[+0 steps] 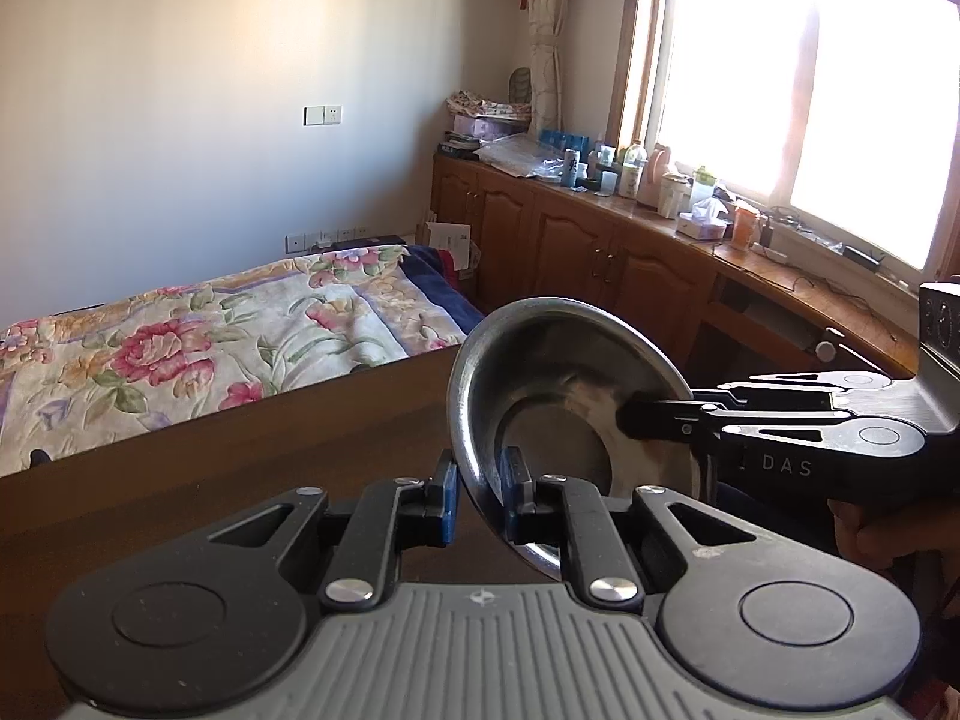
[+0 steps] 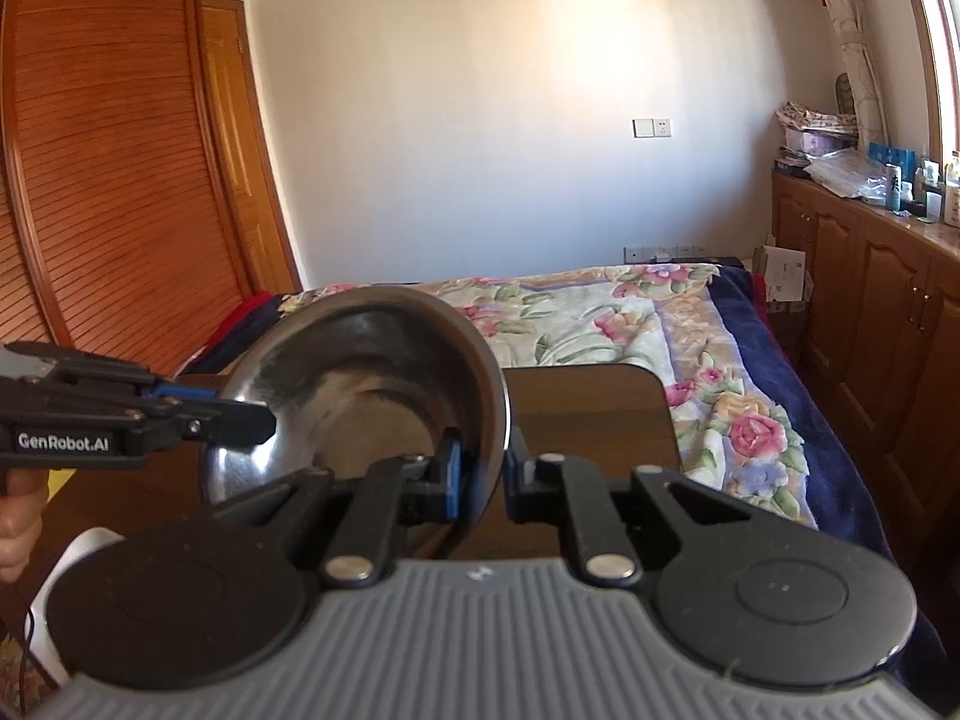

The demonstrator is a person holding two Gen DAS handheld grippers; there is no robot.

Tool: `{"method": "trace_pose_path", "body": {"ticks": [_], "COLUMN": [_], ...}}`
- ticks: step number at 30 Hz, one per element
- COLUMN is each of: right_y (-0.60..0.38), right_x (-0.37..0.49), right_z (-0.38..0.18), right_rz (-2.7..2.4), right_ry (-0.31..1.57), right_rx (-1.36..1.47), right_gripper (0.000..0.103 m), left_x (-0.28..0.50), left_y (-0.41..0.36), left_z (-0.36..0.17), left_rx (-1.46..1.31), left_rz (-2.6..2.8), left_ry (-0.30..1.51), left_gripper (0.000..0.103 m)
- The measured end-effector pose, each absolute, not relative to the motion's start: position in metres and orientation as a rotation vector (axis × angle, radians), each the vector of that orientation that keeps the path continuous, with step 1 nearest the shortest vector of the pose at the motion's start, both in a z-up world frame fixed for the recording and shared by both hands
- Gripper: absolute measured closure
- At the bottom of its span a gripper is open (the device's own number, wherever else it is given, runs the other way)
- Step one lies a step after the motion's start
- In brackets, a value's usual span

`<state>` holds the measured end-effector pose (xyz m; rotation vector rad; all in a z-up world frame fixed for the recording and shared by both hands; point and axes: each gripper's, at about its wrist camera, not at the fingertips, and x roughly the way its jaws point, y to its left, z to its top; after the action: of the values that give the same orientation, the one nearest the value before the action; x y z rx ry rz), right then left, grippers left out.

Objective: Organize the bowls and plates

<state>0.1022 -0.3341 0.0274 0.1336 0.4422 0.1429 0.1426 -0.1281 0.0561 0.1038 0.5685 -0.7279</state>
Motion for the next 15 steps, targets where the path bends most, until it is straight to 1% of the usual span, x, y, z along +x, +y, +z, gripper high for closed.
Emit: {"method": "trace_pose_path", "body": {"ticks": [15], "right_y": [-0.310], "right_x": [0.071], "right_z": [0.010], "right_rz": [0.185], "right_ry": [0.445], "right_rx": [0.133], "right_gripper": [0.087], "left_x": [0.095], "left_y": [-0.098], "left_z": [0.034], "left_rx": [0.089], "left_rz": [-0.706], "left_ry": [0.551], "left_gripper": [0.087]}}
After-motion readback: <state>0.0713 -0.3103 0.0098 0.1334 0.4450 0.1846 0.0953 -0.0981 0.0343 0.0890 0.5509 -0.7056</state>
